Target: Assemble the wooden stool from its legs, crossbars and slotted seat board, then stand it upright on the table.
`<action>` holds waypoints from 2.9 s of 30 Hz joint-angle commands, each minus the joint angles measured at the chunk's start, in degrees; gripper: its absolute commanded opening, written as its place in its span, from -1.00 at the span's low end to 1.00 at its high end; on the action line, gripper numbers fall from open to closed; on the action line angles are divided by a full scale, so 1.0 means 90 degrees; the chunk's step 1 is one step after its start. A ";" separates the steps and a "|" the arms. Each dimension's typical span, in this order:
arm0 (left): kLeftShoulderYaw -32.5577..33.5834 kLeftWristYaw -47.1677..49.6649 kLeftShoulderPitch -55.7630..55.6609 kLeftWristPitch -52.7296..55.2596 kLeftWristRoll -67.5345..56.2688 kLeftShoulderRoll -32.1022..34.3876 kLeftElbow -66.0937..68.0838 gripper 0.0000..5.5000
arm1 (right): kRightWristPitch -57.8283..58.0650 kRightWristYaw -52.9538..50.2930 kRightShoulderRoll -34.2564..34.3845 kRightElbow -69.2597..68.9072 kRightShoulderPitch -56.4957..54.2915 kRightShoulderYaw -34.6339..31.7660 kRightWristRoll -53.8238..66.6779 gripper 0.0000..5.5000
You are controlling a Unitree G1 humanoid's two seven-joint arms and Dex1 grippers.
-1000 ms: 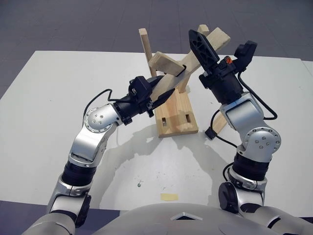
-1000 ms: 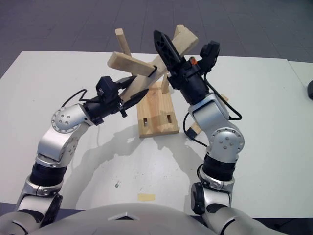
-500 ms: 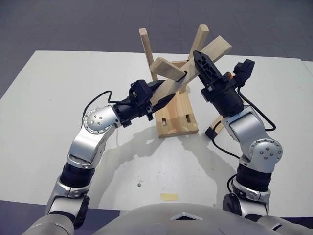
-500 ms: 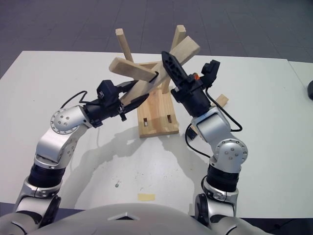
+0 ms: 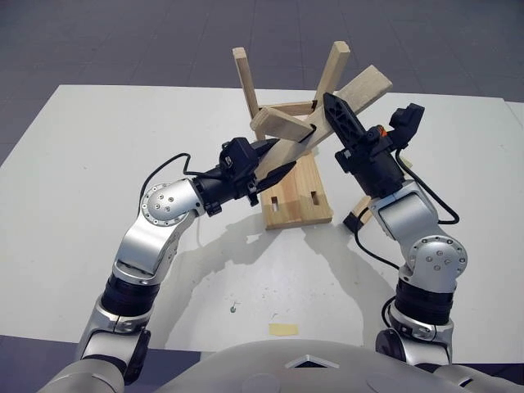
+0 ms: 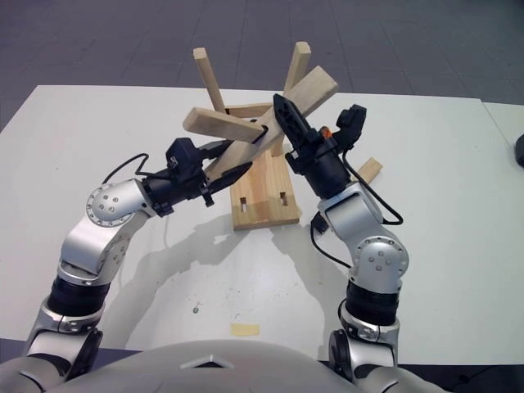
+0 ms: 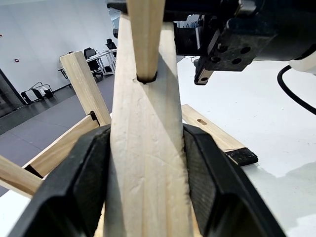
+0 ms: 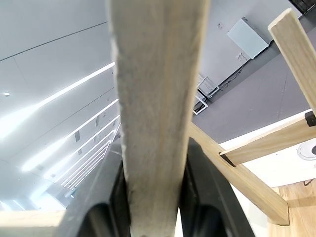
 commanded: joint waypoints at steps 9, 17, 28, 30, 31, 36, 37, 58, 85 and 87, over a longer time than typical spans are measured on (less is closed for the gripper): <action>0.1292 0.0592 0.0044 0.0524 -0.0709 -0.0065 0.0045 0.52 | -0.0529 -0.0597 -0.0438 -0.0252 0.0865 -0.1129 -0.0193 -0.63; 0.1398 0.1146 0.0206 0.0465 -0.0425 -0.0164 0.0168 0.96 | -0.0519 -0.0602 -0.0765 -0.0577 0.1563 -0.1147 -0.0501 -0.63; 0.1168 0.1052 0.0232 0.0429 -0.0185 -0.0138 0.0197 0.96 | -0.0972 -0.0126 -0.0900 -0.0166 0.1684 -0.0627 -0.2533 -0.63; 0.1116 0.1031 0.0234 0.0427 -0.0167 -0.0154 0.0195 0.96 | -0.0983 -0.0011 -0.0946 -0.0138 0.1680 -0.0521 -0.2746 -0.63; 0.1095 0.1024 0.0232 0.0429 -0.0161 -0.0161 0.0190 0.96 | -0.0972 0.0039 -0.0967 -0.0100 0.1672 -0.0464 -0.2844 -0.63; 0.0980 0.0985 0.0198 0.0386 -0.0064 -0.0137 0.0220 0.96 | -0.0612 0.0035 -0.1576 0.0182 0.1917 0.0249 -0.4173 -0.63; 0.0962 0.0977 0.0200 0.0378 -0.0044 -0.0134 0.0223 0.96 | -0.0572 0.0093 -0.1739 0.0185 0.1985 0.0464 -0.4433 -0.63; 0.1855 0.1325 -0.0791 0.0143 -0.0102 -0.0239 0.1165 0.96 | -0.0852 0.0344 -0.1341 -0.0061 0.1713 0.1299 -0.4626 -0.63; 0.1661 0.1576 -0.0524 0.0066 0.0018 -0.0503 0.0875 0.96 | -0.0872 0.0363 -0.0660 -0.0794 -0.0444 -0.0360 -0.3412 0.69; 0.1688 0.1597 -0.0511 0.0090 -0.0005 -0.0500 0.0852 0.96 | -0.1010 -0.0111 -0.0600 -0.0679 -0.0697 -0.1059 -0.2931 0.81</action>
